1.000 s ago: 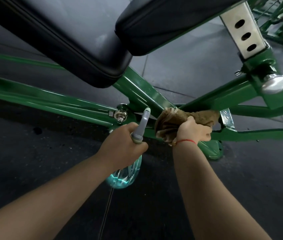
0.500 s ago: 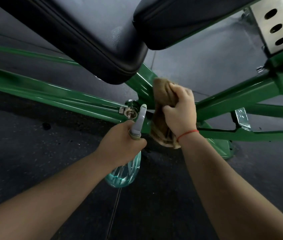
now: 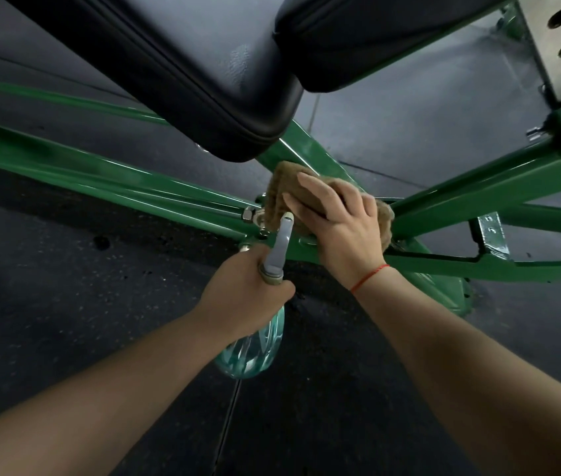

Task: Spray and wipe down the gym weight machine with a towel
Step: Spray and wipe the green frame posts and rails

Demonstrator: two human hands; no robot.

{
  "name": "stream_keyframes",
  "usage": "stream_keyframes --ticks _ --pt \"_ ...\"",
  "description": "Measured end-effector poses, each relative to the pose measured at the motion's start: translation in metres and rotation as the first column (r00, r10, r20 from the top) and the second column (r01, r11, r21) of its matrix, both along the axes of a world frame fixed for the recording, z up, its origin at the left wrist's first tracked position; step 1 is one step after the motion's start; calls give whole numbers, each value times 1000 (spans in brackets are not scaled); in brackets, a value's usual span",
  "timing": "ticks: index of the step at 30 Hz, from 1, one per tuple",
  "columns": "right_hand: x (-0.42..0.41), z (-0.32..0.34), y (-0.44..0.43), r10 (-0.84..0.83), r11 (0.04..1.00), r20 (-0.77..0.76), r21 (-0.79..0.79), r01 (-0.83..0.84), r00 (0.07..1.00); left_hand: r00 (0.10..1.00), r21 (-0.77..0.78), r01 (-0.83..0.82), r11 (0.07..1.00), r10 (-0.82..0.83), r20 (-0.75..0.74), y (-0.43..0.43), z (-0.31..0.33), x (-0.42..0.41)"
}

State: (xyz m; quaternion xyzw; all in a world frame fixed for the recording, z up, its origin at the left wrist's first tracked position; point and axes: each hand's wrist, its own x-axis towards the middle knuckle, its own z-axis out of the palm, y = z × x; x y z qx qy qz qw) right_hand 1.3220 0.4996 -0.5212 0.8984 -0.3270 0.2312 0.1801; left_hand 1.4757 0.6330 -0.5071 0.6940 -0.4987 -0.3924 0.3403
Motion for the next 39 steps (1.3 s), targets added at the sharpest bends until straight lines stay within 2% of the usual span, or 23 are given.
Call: stream_keyframes --ticks 5,9,13,18,22,28,33,36,39 --pt "-60 -33 22 -212 956 -153 173 237 965 999 0 50 999 -50 12 -7 -1 -11" --pt "-92 -47 41 -384 882 -64 270 386 921 996 25 89 996 -89 9 -14 -7 -28" --pt "-112 -35 37 -417 865 -10 302 400 909 986 72 162 984 -165 37 -23 -10 -50" --pt "-146 -37 33 -381 882 0 298 364 924 969 95 235 967 -241 52 -35 -13 -83" --pt "-165 -43 34 -359 900 90 297 320 929 964 124 248 961 -257 71 -41 -17 -99" --pt "-164 -41 29 -370 855 211 459 243 905 975 183 183 966 -202 95 -41 -22 -115" --pt "-126 -42 21 -171 904 5 400 155 985 989 177 39 983 -63 136 -31 -22 -113" --pt "-100 -43 17 -105 903 -72 412 125 992 983 175 -28 984 -5 186 -17 -17 -104" --pt "-75 -37 12 -45 873 -173 472 123 984 965 238 -72 969 6 264 -4 1 -98"
